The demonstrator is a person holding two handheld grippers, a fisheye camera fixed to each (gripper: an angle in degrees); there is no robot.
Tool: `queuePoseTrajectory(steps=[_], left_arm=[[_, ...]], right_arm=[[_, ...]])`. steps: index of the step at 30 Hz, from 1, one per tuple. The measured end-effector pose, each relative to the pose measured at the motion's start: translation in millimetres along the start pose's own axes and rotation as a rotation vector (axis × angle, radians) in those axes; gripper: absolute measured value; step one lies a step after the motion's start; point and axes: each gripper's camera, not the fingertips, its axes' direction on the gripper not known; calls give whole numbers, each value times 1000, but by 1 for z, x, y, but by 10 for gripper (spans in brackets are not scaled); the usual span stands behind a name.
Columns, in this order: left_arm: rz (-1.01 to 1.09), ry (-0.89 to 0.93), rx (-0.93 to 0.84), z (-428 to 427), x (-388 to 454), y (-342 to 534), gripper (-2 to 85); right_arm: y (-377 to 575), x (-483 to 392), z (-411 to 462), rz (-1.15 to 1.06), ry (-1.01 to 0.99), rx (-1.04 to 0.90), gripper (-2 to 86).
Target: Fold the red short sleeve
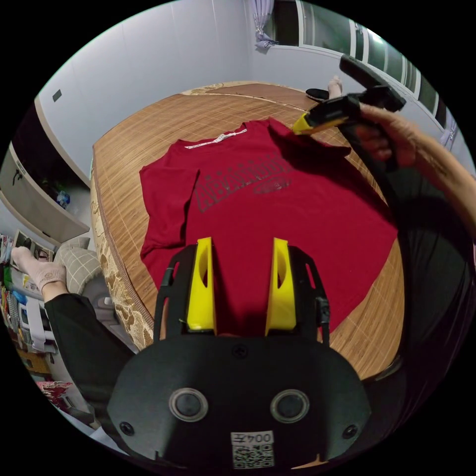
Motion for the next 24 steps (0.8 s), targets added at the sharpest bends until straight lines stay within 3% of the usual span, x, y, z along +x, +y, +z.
queuePoseTrajectory(steps=[6,9,16,24], left_arm=[[-1,2,-1,7,-6,-17,152],[-2,2,-1,11,-9,-26,152],[-31,25,-1,19,-24,-53,143],[-79,283,76,22,-44,-133,119]], right_arm=[[59,-59,28,-181,290,153,108],[87,-91,63,-283,424,132,111],[115,-139,131,-480,504,-4,78],[131,-159,157,-513,508,-6,59]])
